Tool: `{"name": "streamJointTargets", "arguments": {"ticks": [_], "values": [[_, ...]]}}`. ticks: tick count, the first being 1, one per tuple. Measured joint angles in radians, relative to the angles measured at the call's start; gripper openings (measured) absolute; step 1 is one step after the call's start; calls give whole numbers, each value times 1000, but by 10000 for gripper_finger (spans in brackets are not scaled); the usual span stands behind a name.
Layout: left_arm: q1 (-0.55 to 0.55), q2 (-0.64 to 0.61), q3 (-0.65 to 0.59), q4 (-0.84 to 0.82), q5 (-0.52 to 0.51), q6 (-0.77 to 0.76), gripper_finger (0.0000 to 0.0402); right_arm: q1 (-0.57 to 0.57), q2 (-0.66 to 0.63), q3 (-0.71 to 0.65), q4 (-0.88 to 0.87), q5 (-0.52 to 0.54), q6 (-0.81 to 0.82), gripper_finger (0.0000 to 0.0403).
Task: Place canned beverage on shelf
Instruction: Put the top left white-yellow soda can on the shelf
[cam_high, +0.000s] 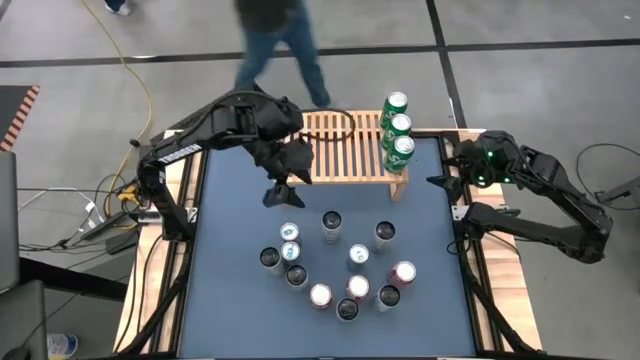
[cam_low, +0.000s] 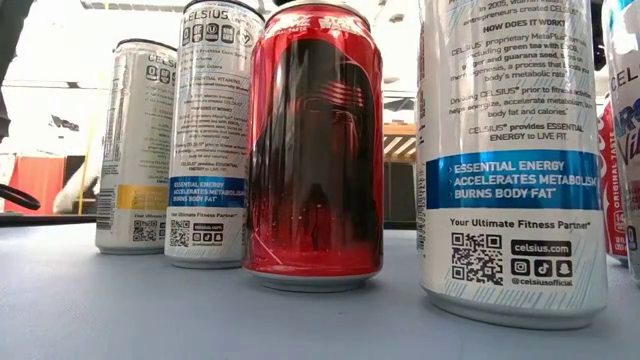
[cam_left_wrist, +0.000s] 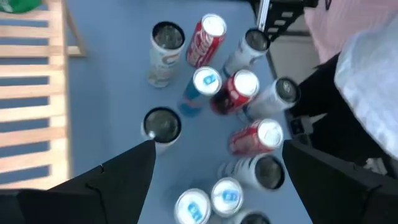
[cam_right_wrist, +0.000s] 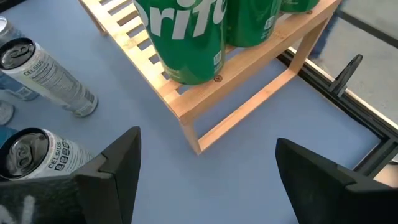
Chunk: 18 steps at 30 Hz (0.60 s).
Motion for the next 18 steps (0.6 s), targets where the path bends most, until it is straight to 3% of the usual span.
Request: {"name": "streamJointTargets", "arguments": {"ticks": [5, 12, 18], "values": [[-57, 0, -53, 87, 4, -113, 336, 0, 1, 0, -5, -4, -8, 306], [-169, 0, -54, 135, -227, -154, 336, 0, 1, 0, -5, -8, -63, 306], [-265, 15, -54, 137, -342, -214, 336, 0, 1, 0, -6, -9, -114, 306]]}}
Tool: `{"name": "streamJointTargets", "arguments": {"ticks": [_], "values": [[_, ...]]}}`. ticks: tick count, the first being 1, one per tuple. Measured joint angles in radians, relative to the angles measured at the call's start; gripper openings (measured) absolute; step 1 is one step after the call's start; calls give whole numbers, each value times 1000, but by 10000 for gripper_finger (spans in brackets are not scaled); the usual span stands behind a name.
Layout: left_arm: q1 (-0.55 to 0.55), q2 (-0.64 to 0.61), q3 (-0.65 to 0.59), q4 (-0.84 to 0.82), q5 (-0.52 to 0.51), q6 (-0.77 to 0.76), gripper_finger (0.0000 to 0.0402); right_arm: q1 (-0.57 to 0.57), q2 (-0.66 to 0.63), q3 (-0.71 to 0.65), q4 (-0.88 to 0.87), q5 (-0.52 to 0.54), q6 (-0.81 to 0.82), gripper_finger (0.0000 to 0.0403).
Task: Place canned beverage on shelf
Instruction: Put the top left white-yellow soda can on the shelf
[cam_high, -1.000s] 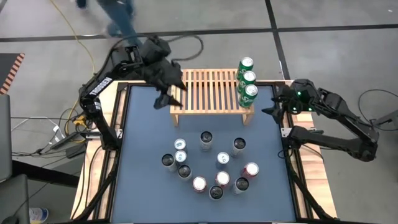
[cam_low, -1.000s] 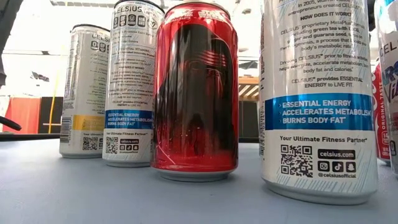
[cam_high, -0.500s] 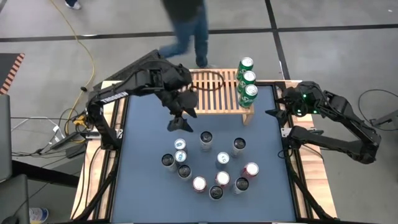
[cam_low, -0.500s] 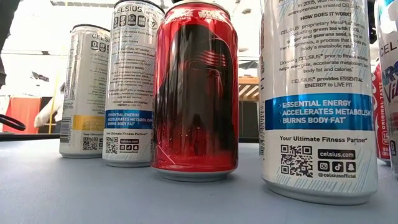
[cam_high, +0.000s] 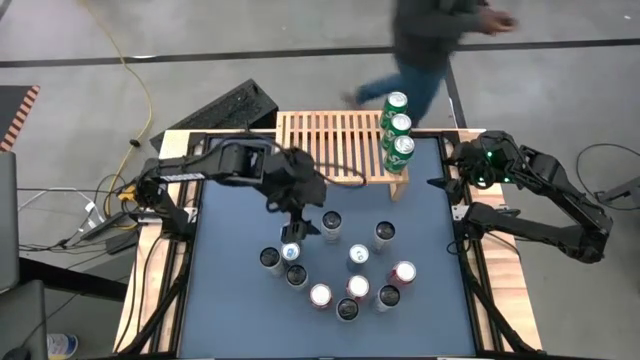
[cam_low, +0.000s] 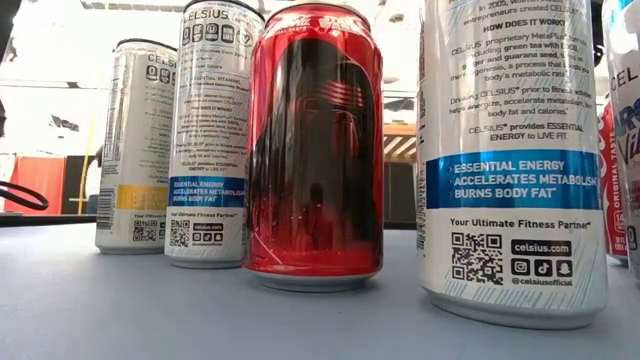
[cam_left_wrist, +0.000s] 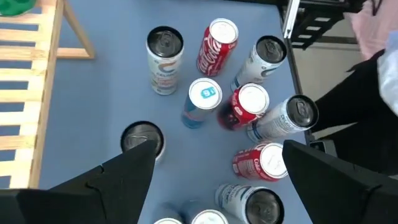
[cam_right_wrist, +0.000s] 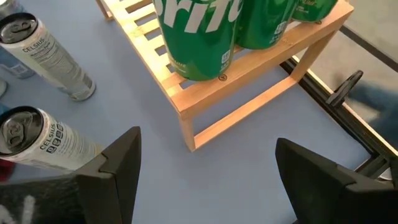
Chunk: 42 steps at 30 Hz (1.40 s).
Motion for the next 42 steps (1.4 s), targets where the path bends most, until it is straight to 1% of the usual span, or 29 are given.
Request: {"name": "streamJointTargets", "arguments": {"ticks": [3, 10, 15, 19, 22, 24, 26, 27, 28, 30, 35, 38, 42], "values": [[-55, 10, -1, -5, -29, -36, 336, 0, -2, 0, -9, 0, -1, 306], [-176, 57, -1, 71, -51, -66, 336, 1, -5, 0, -12, -1, -1, 306], [-275, 79, 0, 90, -130, -47, 336, 2, -5, 0, -7, -2, 6, 306], [-328, 113, -1, 122, -162, -37, 336, 2, -5, 0, -6, -2, 8, 306], [-339, 134, 0, 128, -164, -49, 336, 1, -5, 0, -12, -2, 9, 306], [-349, 148, -1, 82, -173, -57, 336, 2, -5, 0, -13, -2, 9, 306], [-349, 156, -1, 64, -209, -64, 336, 1, -5, 0, -14, -2, 10, 306], [-353, 157, -1, 28, -232, -70, 336, 2, -5, 0, -14, -2, 10, 306], [-354, 157, -2, -13, -245, -78, 336, 2, -5, 0, -16, -2, 10, 306], [-351, 150, -18, -18, -254, -104, 336, 1, -5, 0, -21, -2, 10, 306], [-347, 107, -98, -13, -258, -151, 336, 1, -5, 0, -22, -2, 9, 306], [-348, 78, -171, -11, -252, -161, 336, 1, -5, 0, -22, -2, 0, 306], [-349, 72, -276, 47, -218, -171, 336, 1, -5, 0, -22, -2, 0, 306]]}}
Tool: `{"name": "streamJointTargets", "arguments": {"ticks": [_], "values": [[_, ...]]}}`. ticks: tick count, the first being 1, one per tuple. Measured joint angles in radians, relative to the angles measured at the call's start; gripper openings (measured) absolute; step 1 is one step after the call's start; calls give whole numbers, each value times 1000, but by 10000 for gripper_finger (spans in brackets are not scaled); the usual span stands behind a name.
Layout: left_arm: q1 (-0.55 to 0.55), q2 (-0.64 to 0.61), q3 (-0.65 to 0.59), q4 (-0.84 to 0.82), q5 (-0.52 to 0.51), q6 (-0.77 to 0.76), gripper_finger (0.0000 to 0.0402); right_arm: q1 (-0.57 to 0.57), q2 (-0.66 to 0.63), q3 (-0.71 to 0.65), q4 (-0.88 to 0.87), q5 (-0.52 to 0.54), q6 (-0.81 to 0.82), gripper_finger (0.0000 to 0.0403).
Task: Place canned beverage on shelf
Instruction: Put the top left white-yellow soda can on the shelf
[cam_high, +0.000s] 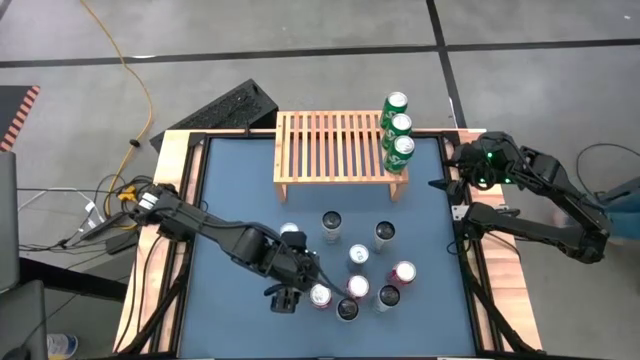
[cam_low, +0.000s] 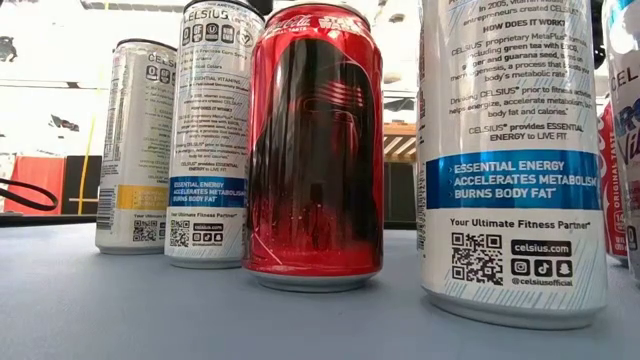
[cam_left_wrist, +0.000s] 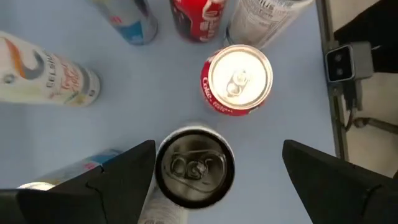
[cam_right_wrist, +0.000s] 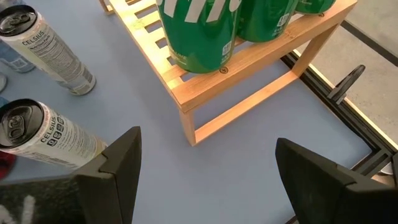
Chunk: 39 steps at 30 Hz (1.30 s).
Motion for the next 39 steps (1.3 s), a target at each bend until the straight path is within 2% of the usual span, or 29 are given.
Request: {"name": "streamJointTargets", "arguments": {"ticks": [7, 14, 19, 24, 28, 39], "values": [[44, -28, -18, 36, 5, 35, 336, 0, 0, 0, 0, 0, 0, 306], [198, -121, -14, 122, -75, 104, 336, 0, 0, 0, 1, 1, 0, 306], [294, -91, -22, 242, -19, 227, 336, 0, 0, 0, -1, 1, 1, 306], [341, -62, -25, 257, -1, 306, 336, 0, 0, 0, -3, 4, 1, 306], [361, -60, -97, 369, 13, 324, 336, 0, 0, 0, -3, 5, 7, 306], [377, -71, -308, 547, 0, 281, 336, -1, 0, 0, -5, 6, 9, 306]]}}
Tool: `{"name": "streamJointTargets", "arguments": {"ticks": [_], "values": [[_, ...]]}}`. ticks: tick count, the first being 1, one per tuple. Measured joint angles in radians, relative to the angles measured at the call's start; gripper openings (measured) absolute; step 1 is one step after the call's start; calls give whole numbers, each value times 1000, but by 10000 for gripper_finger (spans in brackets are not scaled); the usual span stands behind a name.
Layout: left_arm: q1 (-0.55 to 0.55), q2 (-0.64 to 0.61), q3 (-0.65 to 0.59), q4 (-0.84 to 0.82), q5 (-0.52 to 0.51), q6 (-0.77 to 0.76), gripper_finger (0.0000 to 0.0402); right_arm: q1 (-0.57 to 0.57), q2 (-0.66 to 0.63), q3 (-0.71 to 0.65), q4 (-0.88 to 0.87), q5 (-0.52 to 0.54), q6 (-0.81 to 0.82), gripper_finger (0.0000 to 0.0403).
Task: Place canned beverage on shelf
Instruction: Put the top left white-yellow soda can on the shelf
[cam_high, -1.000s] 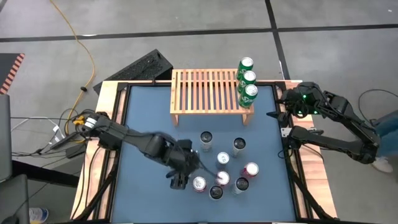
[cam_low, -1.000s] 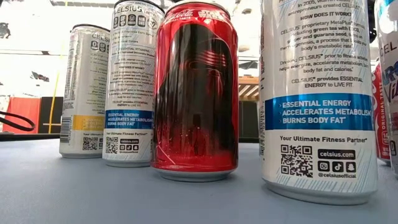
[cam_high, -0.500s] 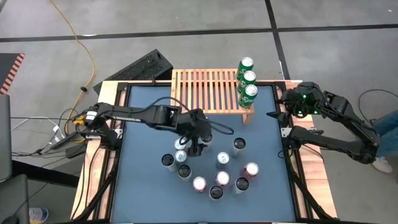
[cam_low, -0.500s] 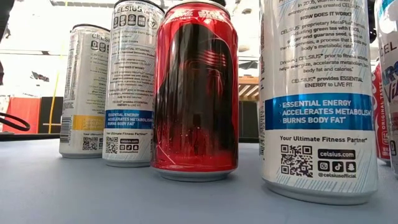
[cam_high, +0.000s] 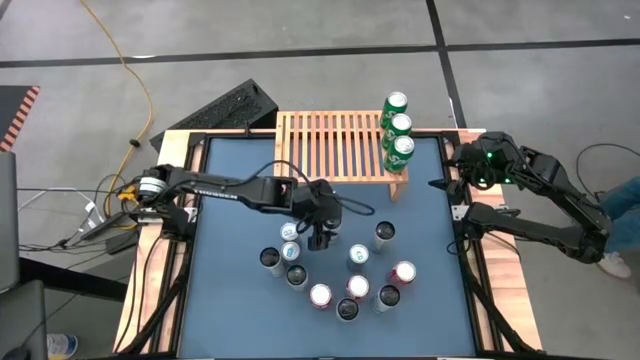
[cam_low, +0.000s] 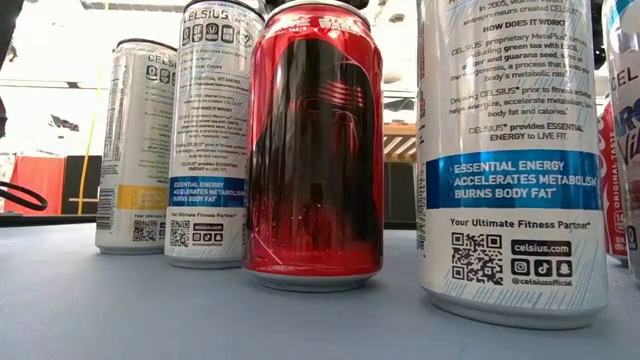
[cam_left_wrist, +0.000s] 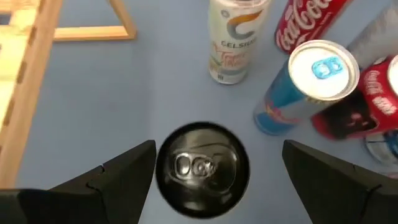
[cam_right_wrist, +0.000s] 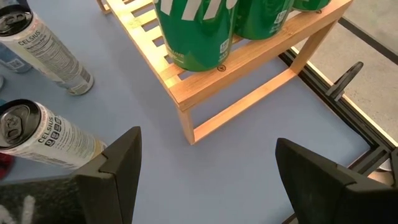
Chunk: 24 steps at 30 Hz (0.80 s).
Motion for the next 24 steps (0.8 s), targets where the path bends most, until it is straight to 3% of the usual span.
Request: {"name": "streamJointTargets", "arguments": {"ticks": [8, 14, 17, 24], "values": [[4, -45, -103, 96, -14, -17, 336, 0, 0, 0, 0, 0, 1, 306], [3, -86, -250, 343, -47, -75, 336, -3, 0, 0, 2, 0, 2, 306], [0, -87, -275, 382, -89, -78, 336, -6, 0, 0, 3, 0, 2, 306], [-8, -78, -376, 517, -76, -156, 336, -6, 0, 0, 3, 1, 2, 306]]}}
